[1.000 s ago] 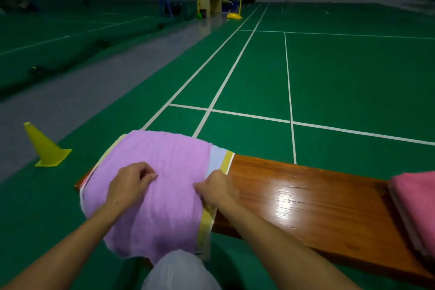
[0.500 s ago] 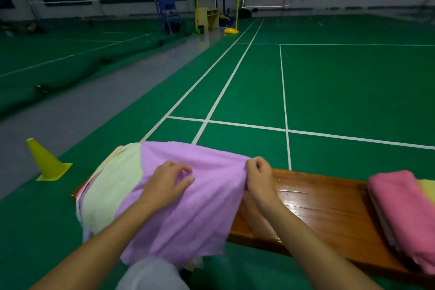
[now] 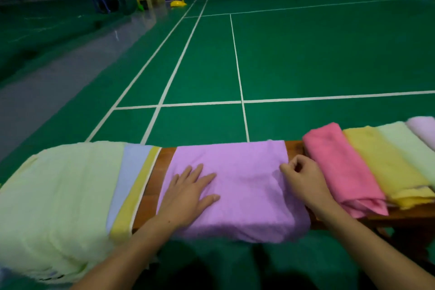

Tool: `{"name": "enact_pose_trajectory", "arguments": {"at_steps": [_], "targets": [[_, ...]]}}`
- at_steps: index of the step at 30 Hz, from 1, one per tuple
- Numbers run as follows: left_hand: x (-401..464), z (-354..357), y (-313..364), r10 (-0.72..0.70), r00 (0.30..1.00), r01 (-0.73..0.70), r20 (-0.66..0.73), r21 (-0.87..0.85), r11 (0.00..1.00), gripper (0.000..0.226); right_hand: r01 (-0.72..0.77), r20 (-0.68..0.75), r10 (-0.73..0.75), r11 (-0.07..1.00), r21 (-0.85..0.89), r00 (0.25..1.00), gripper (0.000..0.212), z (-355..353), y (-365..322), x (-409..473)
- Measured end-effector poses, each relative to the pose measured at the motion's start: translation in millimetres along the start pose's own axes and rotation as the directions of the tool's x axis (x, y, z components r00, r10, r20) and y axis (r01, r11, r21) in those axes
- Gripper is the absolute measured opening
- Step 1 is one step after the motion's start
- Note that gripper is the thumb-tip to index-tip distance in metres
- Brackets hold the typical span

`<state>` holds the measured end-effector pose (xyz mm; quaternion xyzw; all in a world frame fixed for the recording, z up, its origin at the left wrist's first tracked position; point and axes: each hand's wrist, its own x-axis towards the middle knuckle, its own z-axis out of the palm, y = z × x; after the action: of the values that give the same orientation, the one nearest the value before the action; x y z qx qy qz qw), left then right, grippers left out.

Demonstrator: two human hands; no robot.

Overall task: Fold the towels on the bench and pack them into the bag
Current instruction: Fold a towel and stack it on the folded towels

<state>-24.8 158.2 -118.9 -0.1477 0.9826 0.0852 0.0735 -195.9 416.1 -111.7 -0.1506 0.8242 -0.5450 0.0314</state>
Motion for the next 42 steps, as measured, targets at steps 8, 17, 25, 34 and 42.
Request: {"name": "enact_pose_trajectory", "arguments": {"at_steps": [8, 17, 25, 34, 42], "targets": [[11.4, -20.5, -15.7, -0.245, 0.968, 0.247, 0.045, -0.058, 0.967, 0.094, -0.156, 0.020, 0.156, 0.988, -0.001, 0.988, 0.017, 9.6, 29.8, 8.1], [14.4, -45.1, -39.5, -0.306, 0.947, 0.296, 0.094, -0.625, 0.722, 0.062, -0.103, 0.240, 0.083, 0.992, 0.073, 0.967, 0.023, 8.9, 13.6, 3.8], [4.2, -74.3, -45.4, -0.266, 0.964, 0.149, 0.017, -0.861, 0.486, 0.014, -0.235, 0.280, 0.160, 0.937, 0.258, 0.946, 0.011, -13.3, -9.5, 9.7], [8.7, -102.7, -37.5, -0.281, 0.940, -0.063, -0.191, -0.911, 0.408, 0.021, -0.081, 0.111, 0.043, 0.928, 0.365, 0.993, 0.021, -40.0, -42.8, 17.2], [-0.1, -135.9, -29.9, -0.226, 0.909, -0.241, -0.350, -0.885, 0.399, 0.033, 0.033, 0.060, -0.065, 0.904, 0.426, 0.996, 0.040, -50.2, -69.9, 16.2]]}}
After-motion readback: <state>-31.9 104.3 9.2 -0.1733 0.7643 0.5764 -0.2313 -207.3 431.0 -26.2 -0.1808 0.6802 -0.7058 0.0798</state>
